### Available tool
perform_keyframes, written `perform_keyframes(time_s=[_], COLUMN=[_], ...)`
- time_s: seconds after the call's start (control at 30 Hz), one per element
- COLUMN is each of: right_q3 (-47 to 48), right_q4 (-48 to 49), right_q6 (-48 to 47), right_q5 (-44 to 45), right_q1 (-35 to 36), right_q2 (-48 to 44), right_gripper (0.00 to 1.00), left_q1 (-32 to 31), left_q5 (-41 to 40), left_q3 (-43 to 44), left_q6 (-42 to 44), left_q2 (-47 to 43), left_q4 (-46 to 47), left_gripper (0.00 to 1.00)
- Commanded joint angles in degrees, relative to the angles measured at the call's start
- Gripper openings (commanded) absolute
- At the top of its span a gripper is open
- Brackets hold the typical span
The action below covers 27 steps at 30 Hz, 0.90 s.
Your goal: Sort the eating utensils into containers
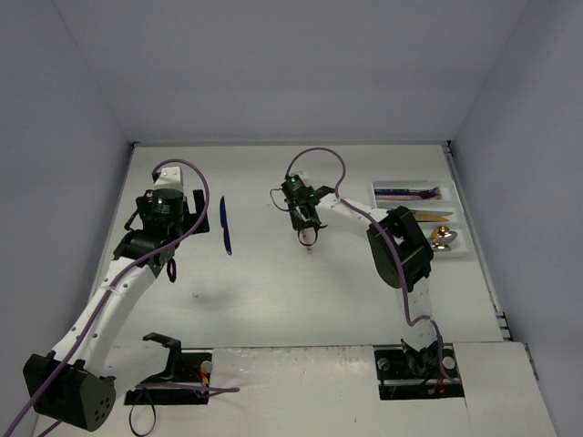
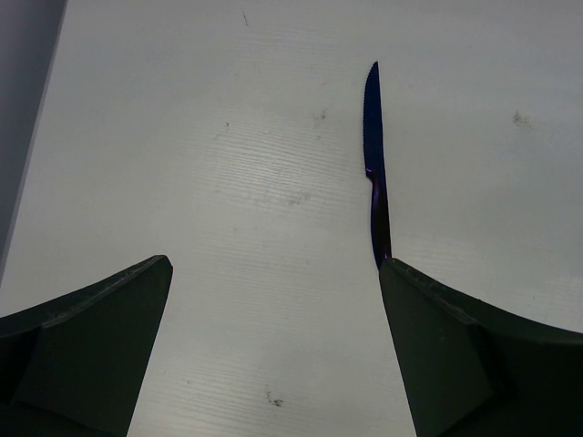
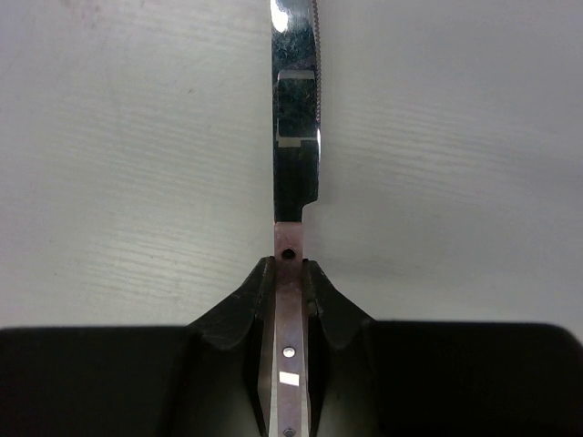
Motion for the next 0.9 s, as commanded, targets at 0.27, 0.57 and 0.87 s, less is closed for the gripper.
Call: perform_keyframes(time_s=[0.27, 0.57, 0.87], right_q3=[-9.27, -20.73, -27.1], right_q4=[3.6, 6.88, 11.3], right_q6=[23.43, 45.17, 60.7], right_q5=[6.05, 10.19, 17.07], right_q1=[-24.2, -34.47, -35.53], right_q2=[-29.95, -35.21, -32.13], right_gripper=[0.0, 0.0, 0.0], left_q1=[-0.25, -0.32, -0.25], left_q5=[-0.12, -0.47, -0.16], left_q3=[1.38, 1.46, 1.38], left_q6=[0.14, 0.14, 0.14], left_q2=[-0.6, -1.04, -1.13], left_q4=[1.85, 1.69, 1.76], left_gripper=[0.97, 0.97, 0.97])
